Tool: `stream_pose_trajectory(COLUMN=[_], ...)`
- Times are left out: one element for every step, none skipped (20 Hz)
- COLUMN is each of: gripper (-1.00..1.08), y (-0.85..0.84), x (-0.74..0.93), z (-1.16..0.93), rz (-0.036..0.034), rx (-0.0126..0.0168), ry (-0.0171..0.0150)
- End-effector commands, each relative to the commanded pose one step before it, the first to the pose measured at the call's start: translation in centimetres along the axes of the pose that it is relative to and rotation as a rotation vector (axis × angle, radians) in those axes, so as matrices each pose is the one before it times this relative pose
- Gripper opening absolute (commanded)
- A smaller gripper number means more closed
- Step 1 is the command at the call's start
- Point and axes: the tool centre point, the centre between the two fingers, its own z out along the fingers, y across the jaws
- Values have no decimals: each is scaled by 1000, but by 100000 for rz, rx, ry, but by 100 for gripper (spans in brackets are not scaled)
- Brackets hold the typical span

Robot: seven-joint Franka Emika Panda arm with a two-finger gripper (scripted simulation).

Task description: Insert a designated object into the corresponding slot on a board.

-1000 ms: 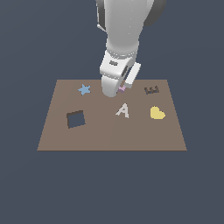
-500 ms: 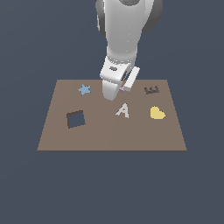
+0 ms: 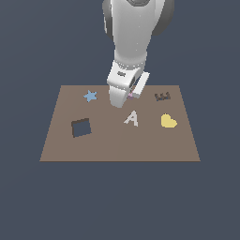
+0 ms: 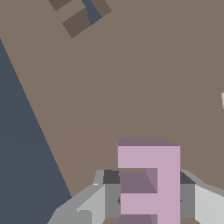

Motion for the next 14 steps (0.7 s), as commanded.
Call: stream_pose_trajectory(gripper=[-100,-100,-100,-100,-100,-100,-100,-100,-100,-100,-100,-100,-100,-100], y=[-9,2,5,8,4,1,-13,0,-5,-8,-12,-16,-21,-26], x=[11,3,8,12,7,2,-11,40,124,206,287,369,450,532], z=[4,-40,-121,-159,-121,-40,128,6,-6,-11,-15,-19,-23,-27], rz=[-34,0,0,-3,0,0,0,-168,-517,-860,-1201,-1544,-1887,-2228], rx=[0,0,0,49,0,0,0,13,-3,-5,-7,-8,-10,-11], ry=[-8,0,0,0,0,0,0,-9,0,0,0,0,0,0])
